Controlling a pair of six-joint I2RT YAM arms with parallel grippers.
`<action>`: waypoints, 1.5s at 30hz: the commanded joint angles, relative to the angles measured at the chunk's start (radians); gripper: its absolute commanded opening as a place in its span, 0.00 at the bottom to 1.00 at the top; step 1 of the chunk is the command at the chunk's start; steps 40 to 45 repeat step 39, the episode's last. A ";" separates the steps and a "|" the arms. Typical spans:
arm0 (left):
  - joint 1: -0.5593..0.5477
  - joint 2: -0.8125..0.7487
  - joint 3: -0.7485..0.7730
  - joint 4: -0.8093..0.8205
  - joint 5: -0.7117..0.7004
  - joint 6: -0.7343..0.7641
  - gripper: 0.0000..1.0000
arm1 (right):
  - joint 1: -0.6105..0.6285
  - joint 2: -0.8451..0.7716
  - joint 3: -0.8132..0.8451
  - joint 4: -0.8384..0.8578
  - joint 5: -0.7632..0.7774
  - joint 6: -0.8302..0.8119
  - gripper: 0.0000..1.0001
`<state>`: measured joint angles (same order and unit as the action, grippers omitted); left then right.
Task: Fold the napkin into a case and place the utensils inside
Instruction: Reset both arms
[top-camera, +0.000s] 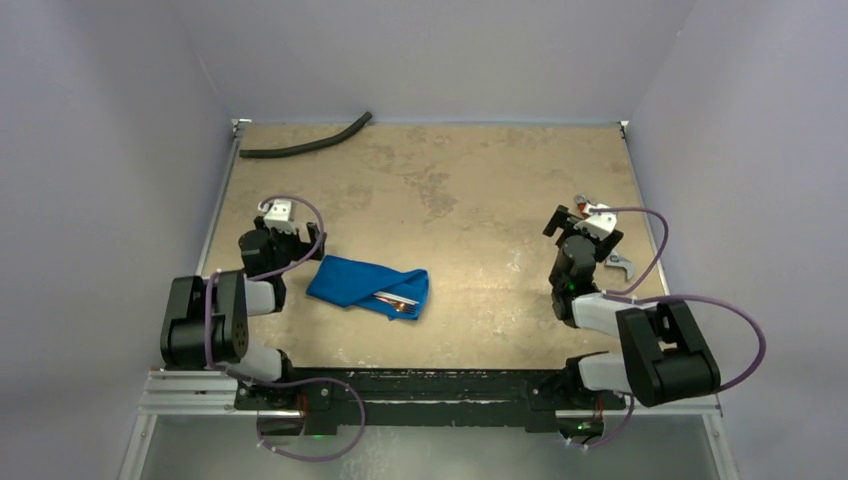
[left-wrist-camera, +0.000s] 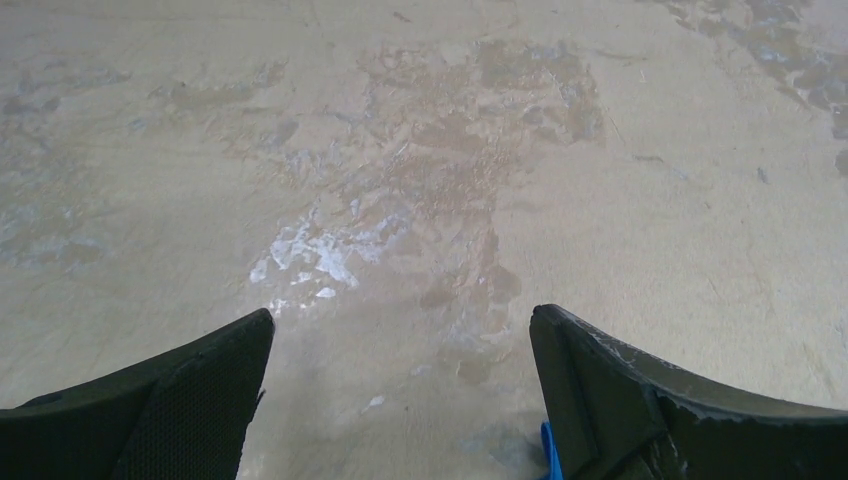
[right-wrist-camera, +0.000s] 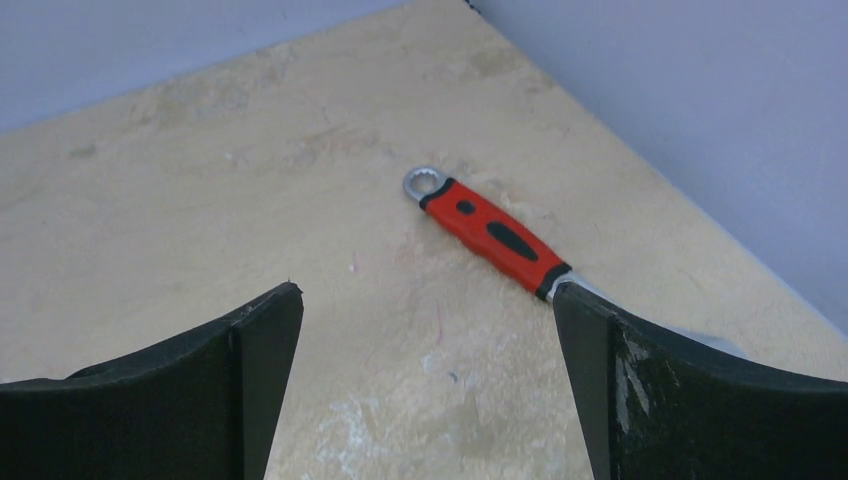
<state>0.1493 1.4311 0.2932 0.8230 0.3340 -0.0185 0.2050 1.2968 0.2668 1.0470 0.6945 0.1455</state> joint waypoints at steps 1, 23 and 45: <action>0.003 0.109 0.040 0.238 0.045 -0.065 0.99 | -0.045 0.045 -0.006 0.255 -0.063 -0.068 0.99; -0.104 0.221 -0.031 0.454 -0.091 0.045 0.99 | -0.146 0.264 0.005 0.502 -0.478 -0.125 0.99; -0.114 0.227 -0.033 0.464 -0.109 0.046 0.99 | -0.146 0.268 0.003 0.517 -0.477 -0.128 0.99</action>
